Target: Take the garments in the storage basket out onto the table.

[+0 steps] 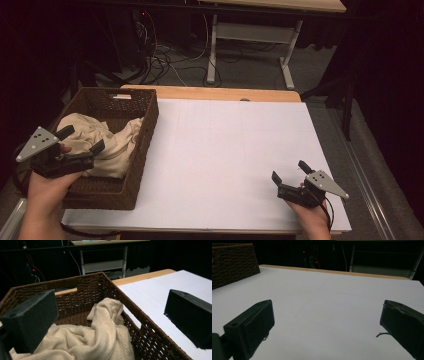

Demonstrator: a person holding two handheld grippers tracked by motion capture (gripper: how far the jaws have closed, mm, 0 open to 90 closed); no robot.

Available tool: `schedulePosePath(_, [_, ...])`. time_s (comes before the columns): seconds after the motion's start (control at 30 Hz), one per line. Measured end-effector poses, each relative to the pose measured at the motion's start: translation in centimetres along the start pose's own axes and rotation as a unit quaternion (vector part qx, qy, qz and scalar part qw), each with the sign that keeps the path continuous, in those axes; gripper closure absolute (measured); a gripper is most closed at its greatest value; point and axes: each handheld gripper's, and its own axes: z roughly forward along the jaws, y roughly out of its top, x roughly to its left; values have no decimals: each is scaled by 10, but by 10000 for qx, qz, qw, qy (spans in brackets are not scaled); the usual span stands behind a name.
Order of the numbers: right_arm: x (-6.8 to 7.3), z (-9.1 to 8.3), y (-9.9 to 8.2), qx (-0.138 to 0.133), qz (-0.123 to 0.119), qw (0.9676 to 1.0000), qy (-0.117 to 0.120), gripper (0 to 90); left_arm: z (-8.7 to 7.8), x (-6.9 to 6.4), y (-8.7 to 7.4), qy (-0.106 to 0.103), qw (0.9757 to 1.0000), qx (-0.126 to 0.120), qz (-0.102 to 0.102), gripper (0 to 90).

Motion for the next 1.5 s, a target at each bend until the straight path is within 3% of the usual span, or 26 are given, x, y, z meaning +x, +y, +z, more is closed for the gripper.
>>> schedulePosePath(0.07, [-3,4,5,-19,24,10000,81,2,3,-3,1,112,9998,144,94,0])
schedulePosePath(0.23, [-5,10,6,105,-231,9989,403,1,4,-7,6,313,9968,578,450,0])
schedulePosePath(0.3, [-5,13,3,268,-359,9983,382,2,5,2,9,392,9962,721,302,0])
schedulePosePath(0.4, [-5,16,-2,398,-293,9985,249,2,7,18,12,212,9960,865,84,0])
schedulePosePath(0.53, [-4,20,-3,509,-341,9979,215,2,9,30,8,343,9946,972,97,0])
schedulePosePath(0.63, [-1,23,-1,544,-318,9978,208,1,13,38,2,369,9934,1086,-15,0])
schedulePosePath(0.77, [1,20,-3,490,-417,9974,326,1,23,46,-3,180,9913,1299,-74,0])
schedulePosePath(0.87, [-3,16,-5,371,-281,9981,409,1,29,49,-7,10,9881,1529,-192,0])
schedulePosePath(0.9, [-5,14,-5,329,-236,9982,433,1,31,50,-9,-53,9864,1622,-243,0])
schedulePosePath(0.97, [-9,11,-5,267,-182,9984,467,1,36,50,-12,-137,9806,1940,-234,0])
schedulePosePath(1.1, [-18,6,-4,164,-97,9986,501,2,44,46,-15,-182,9699,2428,-94,0])
schedulePosePath(1.2, [-21,2,-3,137,-83,9986,497,2,48,44,-16,-205,9643,2638,-50,0])
schedulePosePath(1.4, [-23,-2,-1,78,-36,9988,477,1,57,40,-16,-440,9437,3274,162,0])
schedulePosePath(1.43, [-22,-2,-1,82,-35,9988,481,1,59,39,-17,-445,9394,3391,252,0])
schedulePosePath(1.5, [-21,-2,-1,106,-45,9987,493,2,63,37,-18,-494,9280,3675,357,0])
